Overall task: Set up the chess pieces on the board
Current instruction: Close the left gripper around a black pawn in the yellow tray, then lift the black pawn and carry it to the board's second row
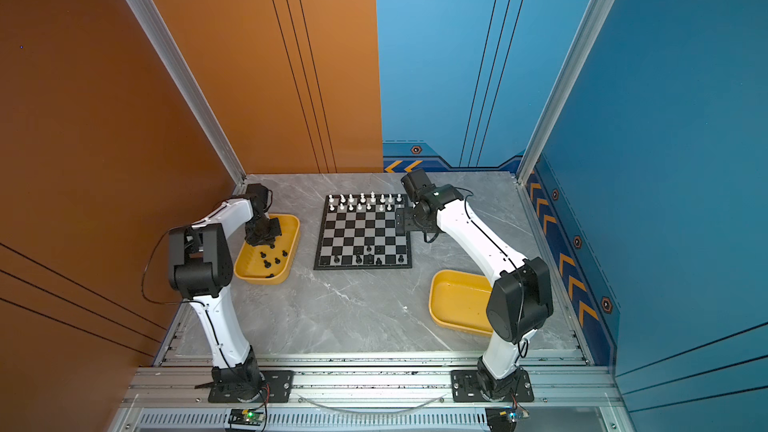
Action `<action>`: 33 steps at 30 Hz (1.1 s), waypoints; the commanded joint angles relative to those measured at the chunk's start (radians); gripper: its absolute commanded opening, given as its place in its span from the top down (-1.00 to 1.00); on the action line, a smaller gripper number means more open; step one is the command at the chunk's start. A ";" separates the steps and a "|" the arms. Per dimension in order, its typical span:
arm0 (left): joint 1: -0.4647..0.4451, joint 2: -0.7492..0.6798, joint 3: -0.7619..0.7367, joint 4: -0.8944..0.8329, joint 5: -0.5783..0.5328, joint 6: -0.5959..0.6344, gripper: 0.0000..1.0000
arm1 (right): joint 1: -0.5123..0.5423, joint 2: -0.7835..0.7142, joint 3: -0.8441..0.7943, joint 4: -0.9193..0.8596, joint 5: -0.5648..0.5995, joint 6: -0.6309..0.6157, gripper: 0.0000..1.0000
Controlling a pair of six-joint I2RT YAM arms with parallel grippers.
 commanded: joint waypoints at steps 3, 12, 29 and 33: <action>-0.005 -0.031 -0.017 -0.026 0.017 0.002 0.85 | 0.003 -0.029 0.004 -0.024 0.023 0.001 -0.99; -0.035 -0.104 0.045 -0.080 0.032 -0.005 0.86 | 0.002 -0.045 -0.010 -0.026 0.024 -0.002 -0.99; -0.285 -0.248 0.056 -0.122 0.038 -0.125 0.84 | 0.001 -0.134 -0.115 -0.009 0.004 -0.013 -1.00; -0.342 -0.222 0.045 -0.119 0.035 -0.165 0.84 | -0.002 -0.166 -0.150 -0.008 0.004 -0.014 -1.00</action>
